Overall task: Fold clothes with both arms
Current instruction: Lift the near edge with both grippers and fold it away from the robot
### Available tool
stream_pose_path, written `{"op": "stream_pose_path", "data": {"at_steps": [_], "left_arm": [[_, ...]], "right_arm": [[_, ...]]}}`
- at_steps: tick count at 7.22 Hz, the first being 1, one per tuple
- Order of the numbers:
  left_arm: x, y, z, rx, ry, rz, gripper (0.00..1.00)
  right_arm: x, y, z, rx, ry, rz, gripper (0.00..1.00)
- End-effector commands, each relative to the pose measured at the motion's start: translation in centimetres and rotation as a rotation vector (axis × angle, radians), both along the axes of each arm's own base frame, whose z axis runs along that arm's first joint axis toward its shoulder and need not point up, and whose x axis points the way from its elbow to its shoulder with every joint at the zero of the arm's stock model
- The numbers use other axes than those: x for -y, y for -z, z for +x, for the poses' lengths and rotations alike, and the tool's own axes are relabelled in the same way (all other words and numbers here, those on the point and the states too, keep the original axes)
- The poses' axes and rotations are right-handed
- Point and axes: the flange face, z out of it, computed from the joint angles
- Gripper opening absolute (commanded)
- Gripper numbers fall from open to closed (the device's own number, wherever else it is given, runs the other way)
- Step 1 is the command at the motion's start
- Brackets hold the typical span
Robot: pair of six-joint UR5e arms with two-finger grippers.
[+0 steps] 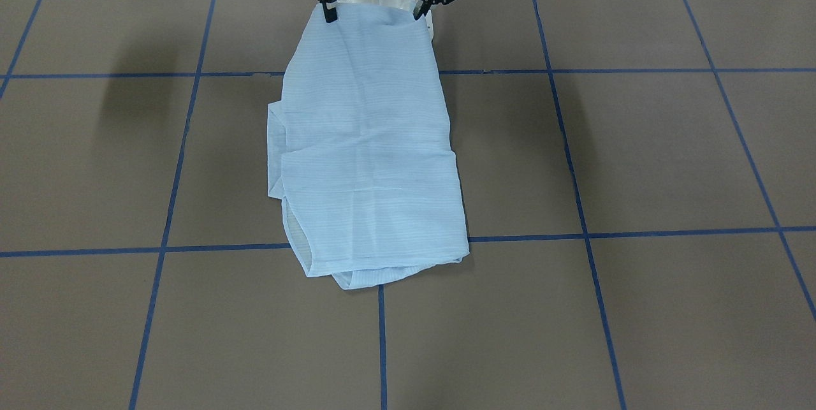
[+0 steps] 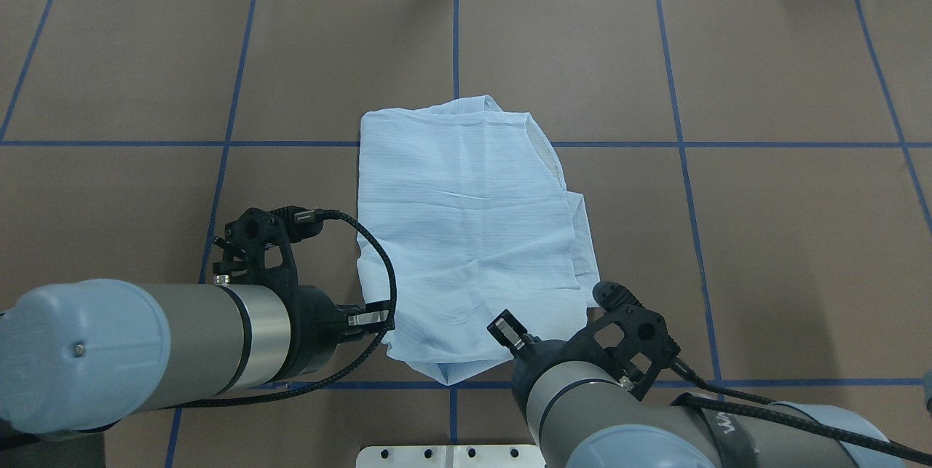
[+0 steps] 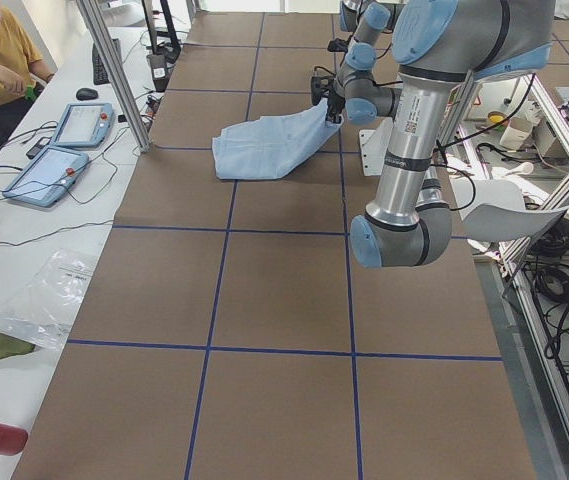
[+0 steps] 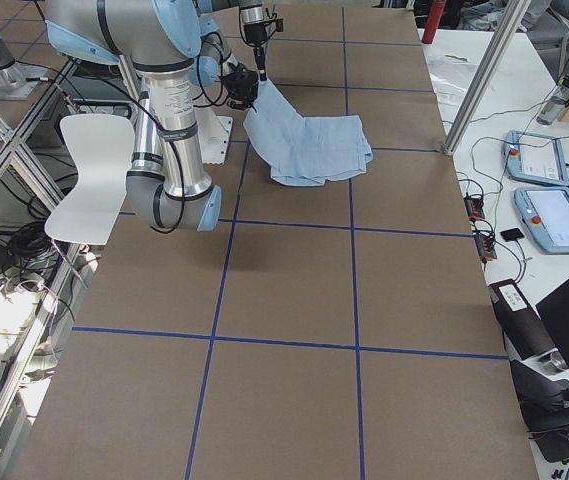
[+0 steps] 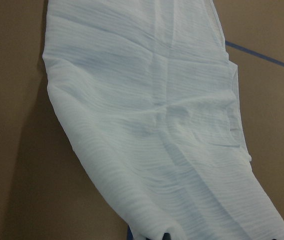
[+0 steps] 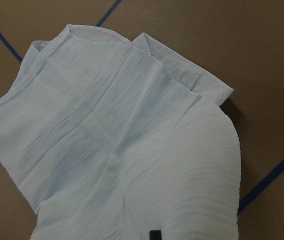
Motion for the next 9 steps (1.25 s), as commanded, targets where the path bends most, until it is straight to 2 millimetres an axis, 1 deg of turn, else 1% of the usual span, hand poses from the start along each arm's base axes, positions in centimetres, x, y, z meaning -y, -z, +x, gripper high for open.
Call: {"op": "stream_pose_path", "data": {"at_steps": [1,2,3,4,5,6,7,8,9], "left_arm": [[2.6,-1.2,0.8,0.080,0.029,0.020,0.00],[6.1,-1.7,0.5,0.120,0.073,0.059,0.00],[9.4,-2.0,0.6,0.144,0.125,0.058,0.00],[13.4,-1.7,0.8,0.185,0.158,0.105,0.00],[17.1,-2.2,1.0,0.216,0.201,0.108,0.00],[20.3,-3.1,2.3,0.236,0.220,0.126,0.00],[23.8,-5.1,4.5,0.248,0.237,0.135,0.00],[26.8,-6.9,7.5,0.250,0.249,0.141,0.00],[28.7,-8.6,10.3,0.261,0.248,0.138,0.00]], "right_arm": [[3.9,1.6,-1.4,-0.047,-0.030,0.060,0.00],[7.1,2.3,-2.4,-0.083,-0.062,0.086,0.00],[10.7,2.4,-3.2,-0.088,-0.079,0.132,0.00],[14.1,1.2,-4.5,-0.111,-0.098,0.166,0.00],[17.4,-0.2,-5.7,-0.133,-0.117,0.191,0.00],[20.4,-1.1,-6.8,-0.164,-0.112,0.216,0.00],[22.9,-1.7,-8.1,-0.187,-0.107,0.204,0.00],[25.0,-2.7,-9.7,-0.225,-0.097,0.216,0.00],[27.1,-3.9,-11.6,-0.232,-0.094,0.230,0.00]]}}
